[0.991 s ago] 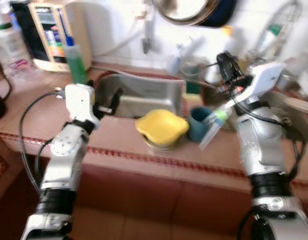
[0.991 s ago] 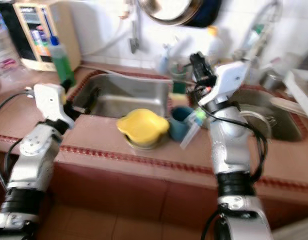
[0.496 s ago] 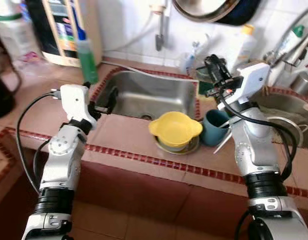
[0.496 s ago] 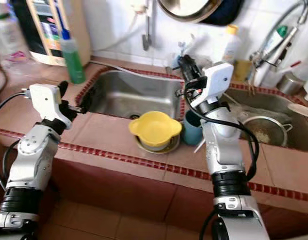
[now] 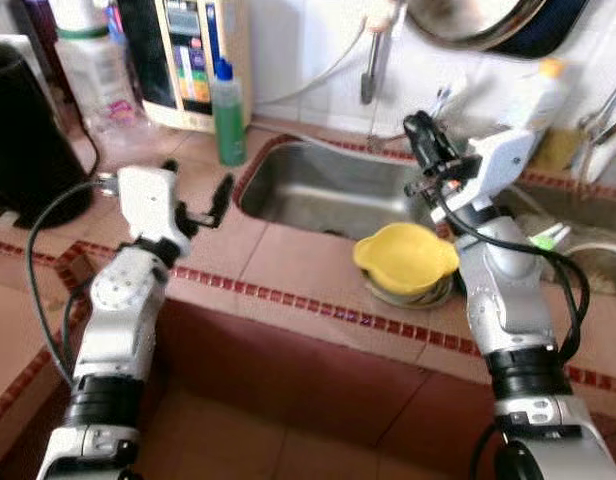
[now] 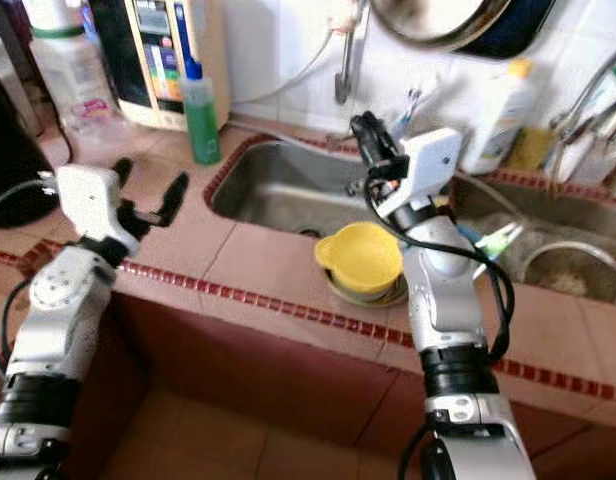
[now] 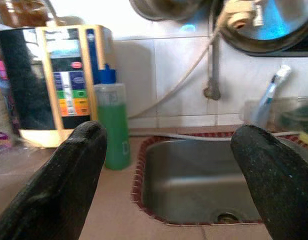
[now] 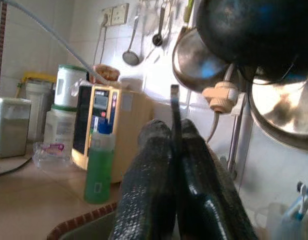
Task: Kitchen organization
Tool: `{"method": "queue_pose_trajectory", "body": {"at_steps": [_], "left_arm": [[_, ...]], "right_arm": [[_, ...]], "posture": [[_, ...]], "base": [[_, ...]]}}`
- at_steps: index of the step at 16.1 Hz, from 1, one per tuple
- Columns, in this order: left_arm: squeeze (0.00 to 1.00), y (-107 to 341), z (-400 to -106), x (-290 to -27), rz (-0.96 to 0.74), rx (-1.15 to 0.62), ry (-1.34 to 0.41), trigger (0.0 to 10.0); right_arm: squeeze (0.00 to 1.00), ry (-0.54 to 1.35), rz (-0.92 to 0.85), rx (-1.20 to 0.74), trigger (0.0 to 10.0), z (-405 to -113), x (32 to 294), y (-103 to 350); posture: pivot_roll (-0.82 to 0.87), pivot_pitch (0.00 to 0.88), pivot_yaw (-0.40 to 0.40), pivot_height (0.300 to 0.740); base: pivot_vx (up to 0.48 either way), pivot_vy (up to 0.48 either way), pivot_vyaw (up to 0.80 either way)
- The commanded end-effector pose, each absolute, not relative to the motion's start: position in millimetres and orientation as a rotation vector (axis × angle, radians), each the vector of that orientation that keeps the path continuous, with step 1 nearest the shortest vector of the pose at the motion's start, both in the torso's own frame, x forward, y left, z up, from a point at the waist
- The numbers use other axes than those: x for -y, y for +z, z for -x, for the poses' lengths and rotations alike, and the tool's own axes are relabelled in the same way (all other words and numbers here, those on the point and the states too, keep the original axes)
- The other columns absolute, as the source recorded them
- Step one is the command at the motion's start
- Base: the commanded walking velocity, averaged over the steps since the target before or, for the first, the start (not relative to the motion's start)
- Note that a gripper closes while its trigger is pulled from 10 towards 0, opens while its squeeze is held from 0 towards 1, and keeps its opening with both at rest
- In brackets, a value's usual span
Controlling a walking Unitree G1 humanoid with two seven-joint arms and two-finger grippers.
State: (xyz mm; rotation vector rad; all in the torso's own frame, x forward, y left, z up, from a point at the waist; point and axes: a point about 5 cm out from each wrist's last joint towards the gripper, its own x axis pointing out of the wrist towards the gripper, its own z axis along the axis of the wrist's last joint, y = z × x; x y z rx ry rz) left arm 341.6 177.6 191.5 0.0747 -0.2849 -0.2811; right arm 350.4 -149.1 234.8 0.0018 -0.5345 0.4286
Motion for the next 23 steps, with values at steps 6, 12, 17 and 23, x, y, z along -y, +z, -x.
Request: {"method": "queue_pose_trajectory", "body": {"at_steps": [6, 12, 17, 23], "left_arm": [[0.0, 198, -340, -175, -0.12, 0.325, -0.29, 10.0], [0.0, 198, -341, -176, -0.025, 0.316, -0.281, 10.0], [0.0, 202, -346, -173, 0.016, 0.26, -0.283, 10.0], [0.0, 217, -341, -153, -0.045, 0.261, -0.425, 10.0]], "right_arm": [[0.0, 0.43, 0.014, 0.566, 10.0, -349, 152, 245], [0.0, 0.44, 0.004, 0.532, 10.0, -350, 152, 242], [0.0, 0.34, -0.048, 0.416, 10.0, -360, 158, 239], [0.0, 0.089, -0.171, 0.145, 10.0, -388, 210, 247]], "posture": [[-0.04, 0.0, -0.012, 0.74], [-0.04, 0.0, -0.012, 0.74], [-0.04, 0.0, -0.01, 0.74], [-0.05, 0.0, -0.007, 0.74]], "base": [[0.456, 0.0, 0.0], [0.309, 0.0, 0.0], [0.0, 0.0, 0.0], [0.0, 0.0, 0.0]]}}
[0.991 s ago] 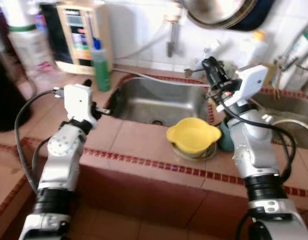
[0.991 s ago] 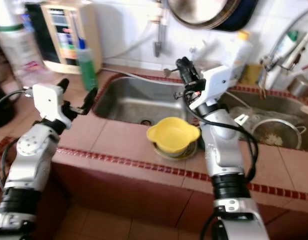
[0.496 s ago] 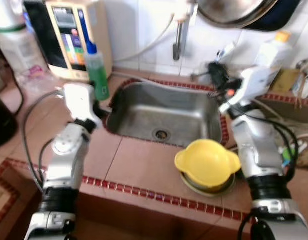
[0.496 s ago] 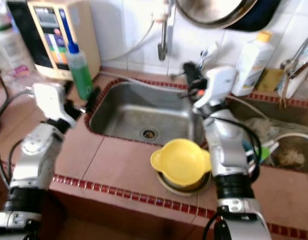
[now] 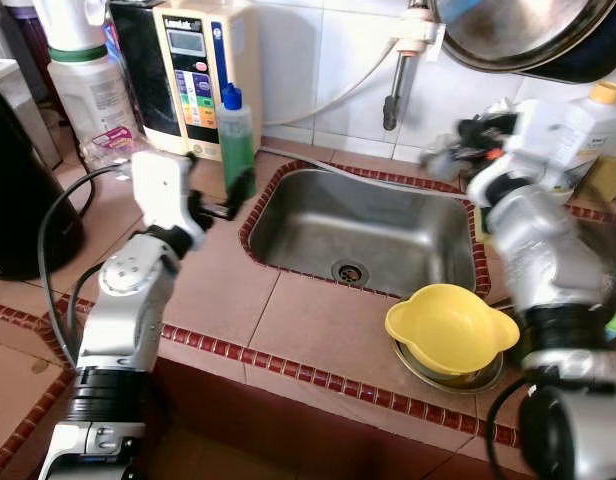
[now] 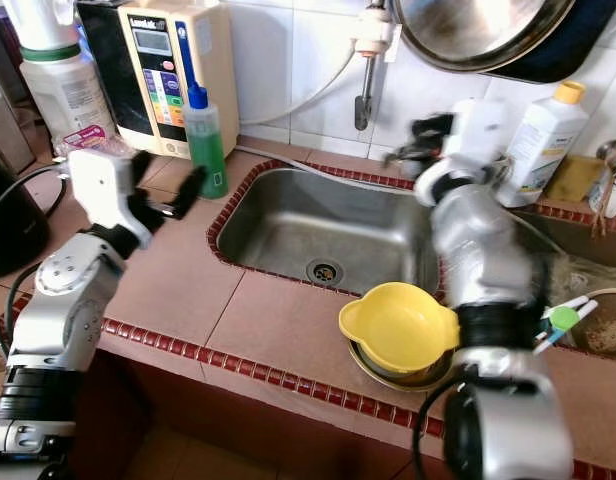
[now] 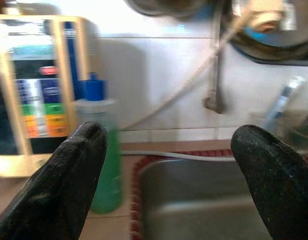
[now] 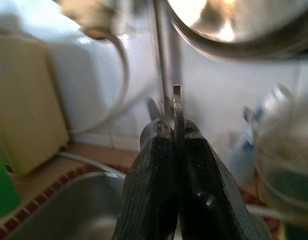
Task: Kitchen organization
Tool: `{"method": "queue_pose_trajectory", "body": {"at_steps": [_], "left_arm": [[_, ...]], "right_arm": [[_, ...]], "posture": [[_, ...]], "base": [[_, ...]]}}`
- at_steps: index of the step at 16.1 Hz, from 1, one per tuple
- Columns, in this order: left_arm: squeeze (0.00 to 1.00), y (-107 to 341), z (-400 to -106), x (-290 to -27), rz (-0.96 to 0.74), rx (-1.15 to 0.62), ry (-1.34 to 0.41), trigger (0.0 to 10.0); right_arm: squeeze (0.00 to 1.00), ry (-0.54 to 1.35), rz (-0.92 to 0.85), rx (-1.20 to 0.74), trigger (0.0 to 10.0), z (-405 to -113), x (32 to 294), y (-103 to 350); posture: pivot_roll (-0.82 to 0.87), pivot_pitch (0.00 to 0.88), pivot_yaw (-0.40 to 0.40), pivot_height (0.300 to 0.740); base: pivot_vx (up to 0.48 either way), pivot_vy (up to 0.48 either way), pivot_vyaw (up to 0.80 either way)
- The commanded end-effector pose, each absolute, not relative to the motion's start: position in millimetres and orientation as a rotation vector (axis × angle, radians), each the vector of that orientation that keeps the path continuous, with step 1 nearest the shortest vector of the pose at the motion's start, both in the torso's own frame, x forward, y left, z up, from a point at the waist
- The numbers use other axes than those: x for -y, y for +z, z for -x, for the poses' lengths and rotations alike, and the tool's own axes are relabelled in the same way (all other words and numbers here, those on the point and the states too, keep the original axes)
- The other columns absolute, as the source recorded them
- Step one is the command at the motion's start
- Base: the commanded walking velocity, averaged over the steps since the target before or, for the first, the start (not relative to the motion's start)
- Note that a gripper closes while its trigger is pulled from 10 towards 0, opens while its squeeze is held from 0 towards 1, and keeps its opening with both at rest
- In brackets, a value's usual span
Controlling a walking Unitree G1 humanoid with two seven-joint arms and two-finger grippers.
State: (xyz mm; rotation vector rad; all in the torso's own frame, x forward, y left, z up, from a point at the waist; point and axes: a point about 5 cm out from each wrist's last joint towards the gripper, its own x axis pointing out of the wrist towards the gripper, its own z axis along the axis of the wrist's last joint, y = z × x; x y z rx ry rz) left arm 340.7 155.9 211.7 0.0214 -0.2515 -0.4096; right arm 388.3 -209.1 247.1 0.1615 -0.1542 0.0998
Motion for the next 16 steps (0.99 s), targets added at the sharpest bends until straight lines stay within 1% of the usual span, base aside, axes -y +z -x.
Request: {"method": "queue_pose_trajectory", "body": {"at_steps": [1, 4, 6, 10, 11, 13, 16], "left_arm": [[0.0, 217, -338, -145, -0.051, 0.258, -0.467, 10.0], [0.0, 216, -327, -121, -0.074, 0.231, -0.586, 10.0], [0.0, 211, -320, -108, -0.088, 0.215, -0.646, 10.0], [0.0, 208, -307, -89, -0.068, 0.189, -0.738, 10.0], [0.0, 206, -302, -81, -0.085, 0.18, -0.771, 10.0], [0.0, 205, -298, -76, -0.096, 0.175, -0.794, 10.0], [0.0, 207, -293, -71, -0.084, 0.174, -0.808, 10.0]], "right_arm": [[0.0, 0.097, -0.205, 0.134, 10.0, -390, 217, 248], [0.0, 0.064, -0.151, 0.05, 10.0, -395, 227, 247], [0.0, 0.075, -0.156, 0.02, 10.0, -397, 228, 243], [0.0, 0.155, -0.189, -0.052, 10.0, -399, 218, 229], [0.0, 0.198, -0.199, -0.091, 10.0, -399, 212, 217], [0.0, 0.22, -0.222, -0.154, 10.0, -398, 206, 200], [0.0, 0.249, -0.266, -0.187, 10.0, -397, 201, 192]], "posture": [[-0.06, 0.0, -0.006, 0.74], [-0.06, 0.0, -0.006, 0.74], [-0.06, 0.0, -0.004, 0.74], [-0.06, 0.0, -0.002, 0.74], [-0.06, 0.0, -0.004, 0.74], [-0.05, 0.0, -0.005, 0.74], [-0.05, 0.0, -0.008, 0.74]], "base": [[0.0, 0.0, 0.0], [0.0, 0.0, 0.0], [0.0, 0.0, 0.0], [0.0, 0.0, 0.0], [0.0, 0.0, 0.0], [0.0, 0.0, 0.0], [0.0, 0.0, 0.0]]}}
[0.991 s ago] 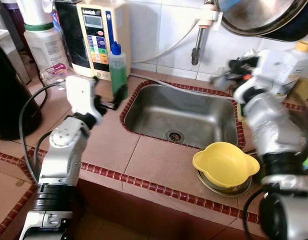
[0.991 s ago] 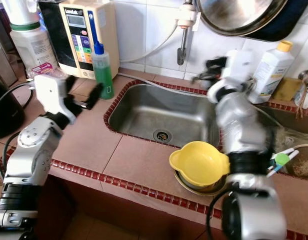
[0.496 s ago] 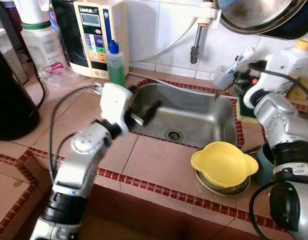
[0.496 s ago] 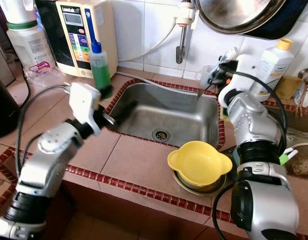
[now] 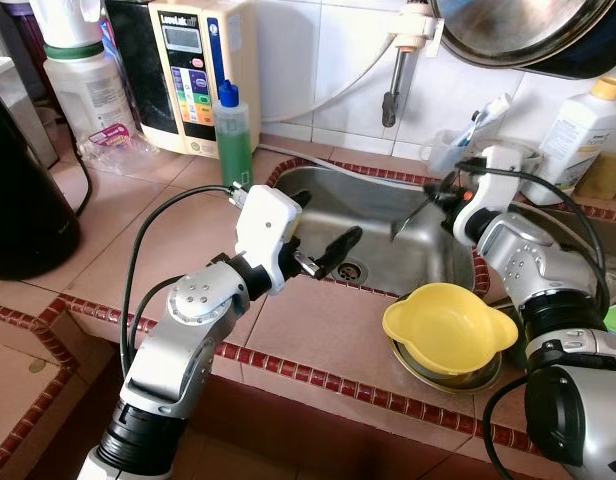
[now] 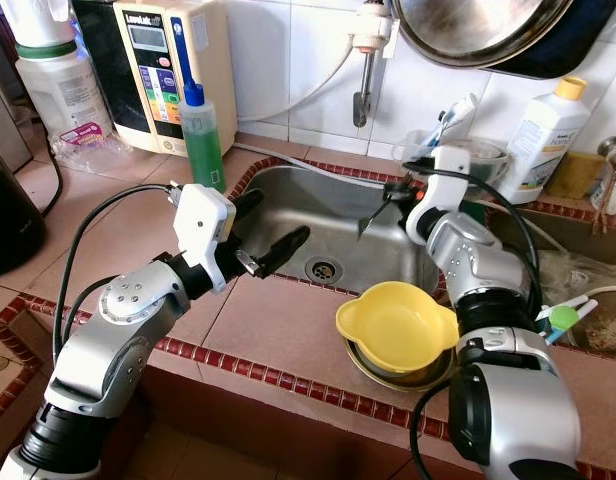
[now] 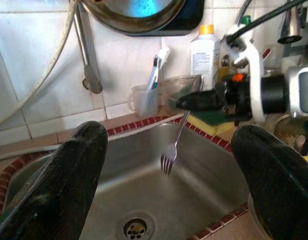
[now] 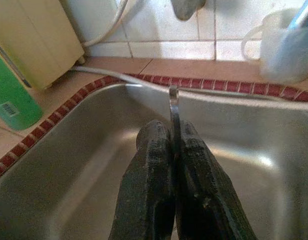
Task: Kitchen organization
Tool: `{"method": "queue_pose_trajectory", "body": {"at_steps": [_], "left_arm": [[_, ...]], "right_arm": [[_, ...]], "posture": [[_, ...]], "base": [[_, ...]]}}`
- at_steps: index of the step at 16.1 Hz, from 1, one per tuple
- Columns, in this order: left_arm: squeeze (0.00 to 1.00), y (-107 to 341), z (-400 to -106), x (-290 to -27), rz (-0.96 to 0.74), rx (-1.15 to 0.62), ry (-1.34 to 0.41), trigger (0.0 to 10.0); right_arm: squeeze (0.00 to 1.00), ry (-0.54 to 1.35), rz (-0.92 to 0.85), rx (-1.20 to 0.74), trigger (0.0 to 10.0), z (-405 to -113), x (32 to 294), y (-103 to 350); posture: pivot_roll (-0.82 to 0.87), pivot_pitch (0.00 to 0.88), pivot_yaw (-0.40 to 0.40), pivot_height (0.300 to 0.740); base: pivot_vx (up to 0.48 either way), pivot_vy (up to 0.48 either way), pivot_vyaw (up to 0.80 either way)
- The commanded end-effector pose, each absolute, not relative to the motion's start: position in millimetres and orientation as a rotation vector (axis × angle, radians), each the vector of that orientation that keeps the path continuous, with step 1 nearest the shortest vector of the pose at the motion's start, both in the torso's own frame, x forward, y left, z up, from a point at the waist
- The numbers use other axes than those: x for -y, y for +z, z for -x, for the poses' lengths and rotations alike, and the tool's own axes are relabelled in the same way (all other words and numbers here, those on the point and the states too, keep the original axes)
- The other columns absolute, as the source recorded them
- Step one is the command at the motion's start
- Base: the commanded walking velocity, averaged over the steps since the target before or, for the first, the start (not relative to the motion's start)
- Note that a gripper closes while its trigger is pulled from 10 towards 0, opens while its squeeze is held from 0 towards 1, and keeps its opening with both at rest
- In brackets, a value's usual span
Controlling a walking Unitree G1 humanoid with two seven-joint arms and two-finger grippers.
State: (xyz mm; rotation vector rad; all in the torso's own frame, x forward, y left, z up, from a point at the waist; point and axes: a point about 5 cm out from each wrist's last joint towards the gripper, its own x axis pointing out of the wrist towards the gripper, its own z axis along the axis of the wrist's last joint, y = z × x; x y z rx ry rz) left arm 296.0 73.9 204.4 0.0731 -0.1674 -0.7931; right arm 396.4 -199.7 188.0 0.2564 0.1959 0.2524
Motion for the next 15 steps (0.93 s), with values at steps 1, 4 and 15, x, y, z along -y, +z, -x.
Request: {"method": "queue_pose_trajectory", "body": {"at_steps": [1, 4, 15], "left_arm": [[0.0, 207, -292, -69, -0.08, 0.173, -0.812, 10.0], [0.0, 208, -292, -68, -0.075, 0.175, -0.811, 10.0], [0.0, 210, -297, -72, -0.085, 0.186, -0.78, 10.0]], "right_arm": [[0.0, 0.277, -0.299, -0.197, 10.0, -397, 198, 189], [0.51, 0.308, -0.347, -0.197, 10.0, -397, 195, 189], [1.0, 0.359, -0.356, -0.085, 10.0, -398, 189, 200]], "posture": [[-0.05, 0.0, -0.01, 0.74], [-0.05, 0.0, -0.012, 0.74], [-0.05, 0.0, -0.015, 0.74]], "base": [[0.0, 0.0, 0.0], [0.0, 0.0, 0.0], [0.0, 0.0, 0.0]]}}
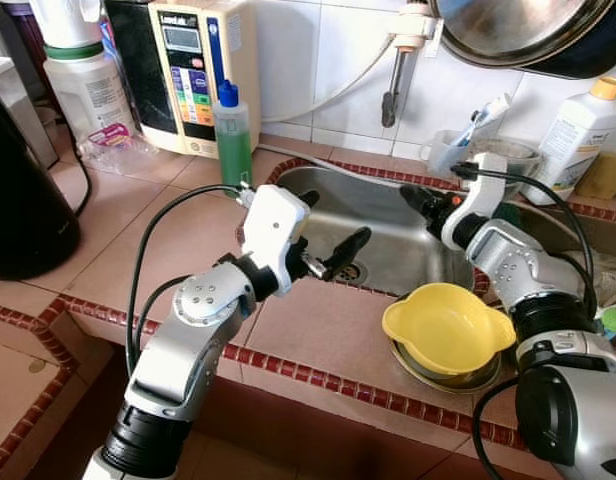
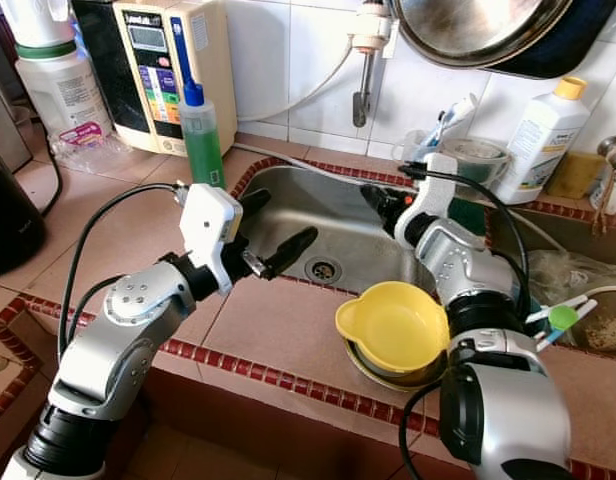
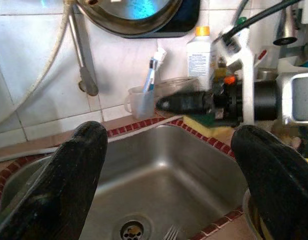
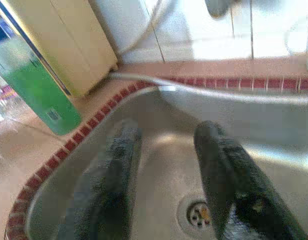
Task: Kitchen organization
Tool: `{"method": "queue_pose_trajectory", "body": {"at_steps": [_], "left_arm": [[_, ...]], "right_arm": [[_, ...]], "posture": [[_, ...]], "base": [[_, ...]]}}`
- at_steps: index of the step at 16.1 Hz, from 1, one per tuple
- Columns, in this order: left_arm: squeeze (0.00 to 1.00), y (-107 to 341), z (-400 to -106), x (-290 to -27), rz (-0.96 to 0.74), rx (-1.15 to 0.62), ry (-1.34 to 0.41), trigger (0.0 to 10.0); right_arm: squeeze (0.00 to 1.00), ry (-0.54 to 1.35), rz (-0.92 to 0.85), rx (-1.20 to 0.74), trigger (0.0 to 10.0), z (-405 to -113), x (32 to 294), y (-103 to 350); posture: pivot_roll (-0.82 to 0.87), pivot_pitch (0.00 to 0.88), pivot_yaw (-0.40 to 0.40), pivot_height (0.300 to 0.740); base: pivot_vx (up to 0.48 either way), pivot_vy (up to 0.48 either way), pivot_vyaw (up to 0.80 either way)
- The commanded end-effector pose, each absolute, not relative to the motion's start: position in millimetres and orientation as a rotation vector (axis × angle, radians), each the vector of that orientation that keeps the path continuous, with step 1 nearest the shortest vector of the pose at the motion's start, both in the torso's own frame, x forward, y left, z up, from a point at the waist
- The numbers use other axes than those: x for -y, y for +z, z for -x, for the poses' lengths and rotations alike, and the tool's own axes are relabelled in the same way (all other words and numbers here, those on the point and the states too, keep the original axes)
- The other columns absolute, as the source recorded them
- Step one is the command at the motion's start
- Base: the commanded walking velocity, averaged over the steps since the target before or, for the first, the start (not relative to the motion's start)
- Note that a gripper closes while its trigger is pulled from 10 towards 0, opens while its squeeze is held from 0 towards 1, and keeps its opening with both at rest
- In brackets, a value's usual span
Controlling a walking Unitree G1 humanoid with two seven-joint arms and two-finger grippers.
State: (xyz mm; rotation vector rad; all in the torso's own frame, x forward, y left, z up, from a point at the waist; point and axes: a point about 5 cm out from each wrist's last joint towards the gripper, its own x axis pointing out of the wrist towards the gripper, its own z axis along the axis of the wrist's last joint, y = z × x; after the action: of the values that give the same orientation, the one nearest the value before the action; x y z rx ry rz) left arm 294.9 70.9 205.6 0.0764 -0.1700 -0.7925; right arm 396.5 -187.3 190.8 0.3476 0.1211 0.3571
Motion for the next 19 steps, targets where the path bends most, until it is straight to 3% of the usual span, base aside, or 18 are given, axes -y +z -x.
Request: {"method": "queue_pose_trajectory", "body": {"at_steps": [1, 5, 8, 9, 10, 19], "left_arm": [[0.0, 210, -298, -73, -0.09, 0.189, -0.769, 10.0], [0.0, 208, -307, -89, -0.093, 0.195, -0.665, 10.0], [0.0, 207, -316, -105, -0.076, 0.194, -0.565, 10.0], [0.0, 206, -317, -109, -0.073, 0.195, -0.547, 10.0], [0.0, 206, -318, -112, -0.08, 0.199, -0.527, 10.0], [0.0, 193, -318, -142, -0.05, 0.234, -0.343, 10.0]], "right_arm": [[1.0, 0.366, -0.352, -0.03, 10.0, -397, 189, 207], [1.0, 0.343, -0.298, 0.176, 10.0, -391, 187, 226], [1.0, 0.262, -0.145, 0.355, 10.0, -378, 180, 237], [0.87, 0.264, -0.123, 0.395, 10.0, -373, 177, 238], [0.0, 0.247, -0.109, 0.432, 10.0, -368, 175, 239], [0.0, 0.148, 0.077, 0.539, 10.0, -336, 159, 233]], "posture": [[-0.05, 0.0, -0.016, 0.74], [-0.05, 0.0, -0.014, 0.74], [-0.05, 0.0, -0.011, 0.74], [-0.05, 0.0, -0.011, 0.74], [-0.05, 0.0, -0.011, 0.74], [-0.05, 0.0, -0.012, 0.74]], "base": [[0.0, 0.0, 0.0], [0.0, 0.0, 0.0], [0.0, 0.0, 0.0], [0.0, 0.0, 0.0], [0.0, 0.0, 0.0], [0.0, 0.0, 0.0]]}}
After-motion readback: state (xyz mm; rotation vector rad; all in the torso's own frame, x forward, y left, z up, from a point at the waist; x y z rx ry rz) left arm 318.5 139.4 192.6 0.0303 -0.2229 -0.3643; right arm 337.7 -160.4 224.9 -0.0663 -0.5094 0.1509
